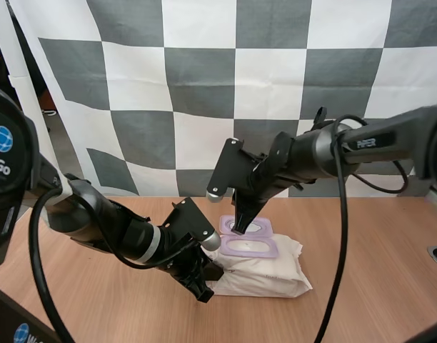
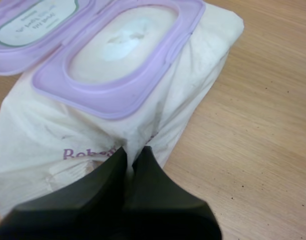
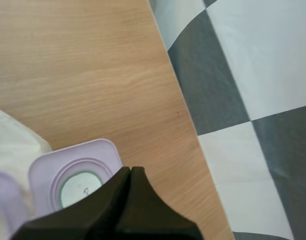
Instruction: Open the wet wipes lid
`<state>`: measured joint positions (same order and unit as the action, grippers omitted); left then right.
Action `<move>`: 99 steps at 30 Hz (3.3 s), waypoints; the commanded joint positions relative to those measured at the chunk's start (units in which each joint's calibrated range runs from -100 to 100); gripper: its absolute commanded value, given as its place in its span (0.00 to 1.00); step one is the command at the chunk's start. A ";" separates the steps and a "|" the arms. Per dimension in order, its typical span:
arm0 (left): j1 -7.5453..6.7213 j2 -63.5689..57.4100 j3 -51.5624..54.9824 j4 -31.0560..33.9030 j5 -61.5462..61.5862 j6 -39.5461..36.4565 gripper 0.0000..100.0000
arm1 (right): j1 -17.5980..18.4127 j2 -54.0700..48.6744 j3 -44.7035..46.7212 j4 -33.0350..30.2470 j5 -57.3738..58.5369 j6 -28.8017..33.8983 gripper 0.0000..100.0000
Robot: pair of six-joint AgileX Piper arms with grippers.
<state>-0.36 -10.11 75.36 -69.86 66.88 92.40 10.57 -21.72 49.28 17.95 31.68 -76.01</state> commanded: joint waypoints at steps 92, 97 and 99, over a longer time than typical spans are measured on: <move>-0.84 -89.89 24.64 48.27 -50.27 -80.48 0.00 | -4.55 -78.28 50.72 -13.62 -23.20 47.53 0.00; -0.78 -89.89 24.64 73.62 -47.27 -107.03 0.00 | -5.05 -78.28 50.72 -13.62 -20.40 49.29 0.00; -1.01 -89.89 24.64 81.55 -43.88 -114.62 0.00 | -5.32 -78.28 50.72 -13.62 -17.61 49.82 0.00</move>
<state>-1.19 -100.00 100.00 -25.13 20.52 16.71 5.33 -100.00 100.00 4.31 11.82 -26.33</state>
